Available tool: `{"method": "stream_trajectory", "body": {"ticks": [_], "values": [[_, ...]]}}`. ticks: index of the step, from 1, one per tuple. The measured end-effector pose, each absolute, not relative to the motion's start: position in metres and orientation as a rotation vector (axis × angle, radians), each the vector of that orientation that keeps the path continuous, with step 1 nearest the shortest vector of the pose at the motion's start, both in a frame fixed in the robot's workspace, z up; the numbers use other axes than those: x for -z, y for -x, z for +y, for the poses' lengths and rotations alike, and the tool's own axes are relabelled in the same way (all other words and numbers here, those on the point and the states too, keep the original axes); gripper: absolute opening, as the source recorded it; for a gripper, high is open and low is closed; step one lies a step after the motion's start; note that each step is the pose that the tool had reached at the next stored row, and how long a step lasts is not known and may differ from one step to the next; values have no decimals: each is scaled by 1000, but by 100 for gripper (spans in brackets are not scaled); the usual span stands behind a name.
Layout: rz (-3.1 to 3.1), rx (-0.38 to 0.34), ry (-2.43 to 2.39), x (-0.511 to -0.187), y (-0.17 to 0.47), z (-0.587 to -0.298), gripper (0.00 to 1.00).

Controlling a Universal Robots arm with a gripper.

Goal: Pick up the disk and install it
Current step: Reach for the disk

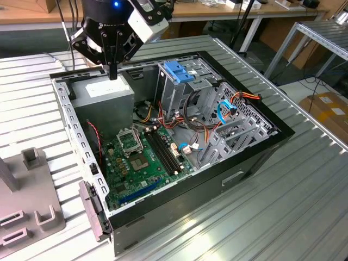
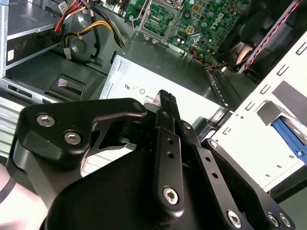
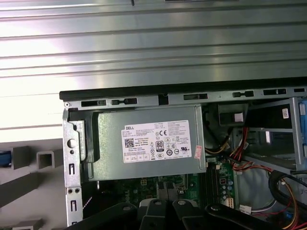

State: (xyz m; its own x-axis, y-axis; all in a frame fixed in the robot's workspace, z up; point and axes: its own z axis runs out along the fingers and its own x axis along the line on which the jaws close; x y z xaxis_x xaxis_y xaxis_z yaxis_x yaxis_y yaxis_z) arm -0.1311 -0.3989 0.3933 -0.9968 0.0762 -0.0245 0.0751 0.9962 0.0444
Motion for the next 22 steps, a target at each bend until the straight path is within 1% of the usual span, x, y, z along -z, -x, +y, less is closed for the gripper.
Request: {"method": "stream_trajectory", "body": {"ticks": [22], "values": [[3113,-68,-118,-393,144,-399,11]]}}
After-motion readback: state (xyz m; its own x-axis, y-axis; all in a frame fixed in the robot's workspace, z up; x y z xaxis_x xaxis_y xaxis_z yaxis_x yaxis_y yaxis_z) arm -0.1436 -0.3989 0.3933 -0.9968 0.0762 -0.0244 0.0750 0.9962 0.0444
